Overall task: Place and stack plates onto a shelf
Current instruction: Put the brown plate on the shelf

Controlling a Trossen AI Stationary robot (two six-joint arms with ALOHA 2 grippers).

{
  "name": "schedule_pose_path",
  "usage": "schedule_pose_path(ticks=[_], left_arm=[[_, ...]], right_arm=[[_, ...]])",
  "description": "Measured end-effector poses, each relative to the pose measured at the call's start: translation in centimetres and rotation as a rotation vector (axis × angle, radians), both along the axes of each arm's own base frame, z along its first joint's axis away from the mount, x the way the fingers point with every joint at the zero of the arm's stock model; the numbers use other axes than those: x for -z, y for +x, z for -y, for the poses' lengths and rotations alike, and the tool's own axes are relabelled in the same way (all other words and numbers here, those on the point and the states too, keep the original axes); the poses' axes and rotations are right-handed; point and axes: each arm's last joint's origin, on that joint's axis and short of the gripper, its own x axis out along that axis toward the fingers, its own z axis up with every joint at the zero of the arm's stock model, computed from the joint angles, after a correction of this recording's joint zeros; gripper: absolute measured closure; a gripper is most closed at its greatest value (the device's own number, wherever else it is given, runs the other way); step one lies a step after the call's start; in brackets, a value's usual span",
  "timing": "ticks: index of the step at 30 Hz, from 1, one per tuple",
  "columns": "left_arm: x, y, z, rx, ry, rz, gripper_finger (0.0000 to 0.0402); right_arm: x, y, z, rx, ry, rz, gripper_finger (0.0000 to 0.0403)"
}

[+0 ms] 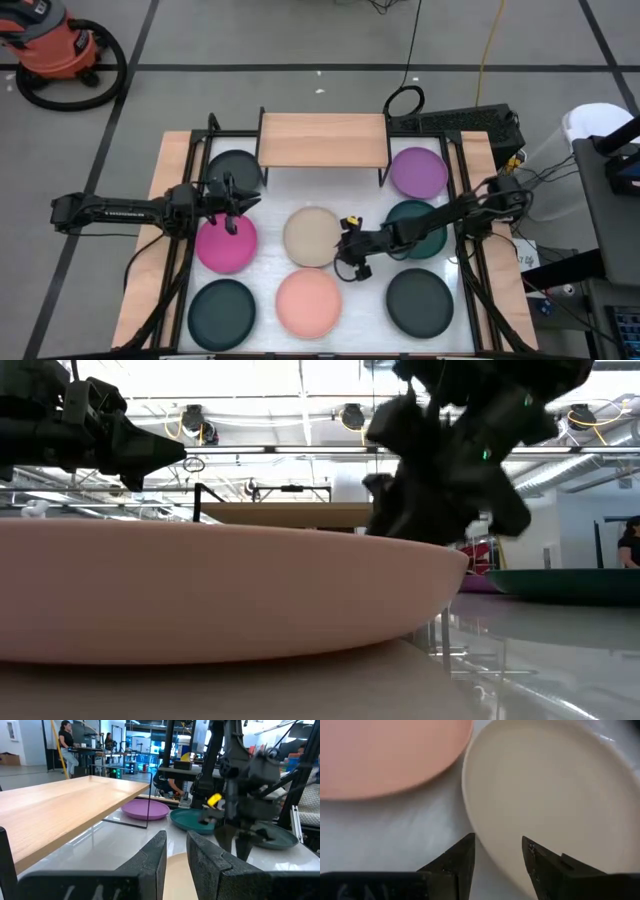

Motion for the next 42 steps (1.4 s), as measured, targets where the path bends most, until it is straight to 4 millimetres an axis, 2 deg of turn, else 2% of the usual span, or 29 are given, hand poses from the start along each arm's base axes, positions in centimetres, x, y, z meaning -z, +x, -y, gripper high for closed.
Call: schedule_pose_path(ticks=[4,8,11,16,22,28,31,34,39,42], left_arm=[[0.0,0.0,0.0,0.0,0.0,0.0,0.0323],[0.0,0.0,0.0,0.0,0.0,0.0,0.0323],[0.0,0.0,0.0,0.0,0.0,0.0,0.0323],[0.0,0.0,0.0,0.0,0.0,0.0,0.0323],[0.0,0.0,0.0,0.0,0.0,0.001,0.0323],[0.0,0.0,0.0,0.0,0.0,0.001,0.0323],[0.0,0.0,0.0,0.0,0.0,0.001,0.0323],[0.0,0.0,0.0,0.0,0.0,0.0,0.0323],[0.0,0.0,0.0,0.0,0.0,0.0,0.0323],[0.0,0.0,0.0,0.0,0.0,0.0,0.0323]], right_arm=[[1.4,0.2,0.2,0.007,-0.019,-0.039,0.0259],[1.5,0.3,0.6,0.017,-0.056,-0.038,0.0271],[1.3,0.2,0.7,0.018,-0.087,-0.039,0.0306],[0.6,0.2,0.7,-0.003,-0.112,-0.011,0.0389],[-2.0,-0.3,0.8,0.008,-0.171,0.071,0.0399],[-8.4,-1.7,1.3,0.111,-0.338,0.302,0.04],[-11.5,-2.4,2.9,0.184,-0.415,0.426,0.0401],[-13.7,-3.1,5.5,0.266,-0.455,0.493,0.0401],[-15.4,-3.8,10.7,0.372,-0.42,0.48,0.0402],[-16.0,-3.7,13.2,0.411,-0.369,0.438,0.0402]])
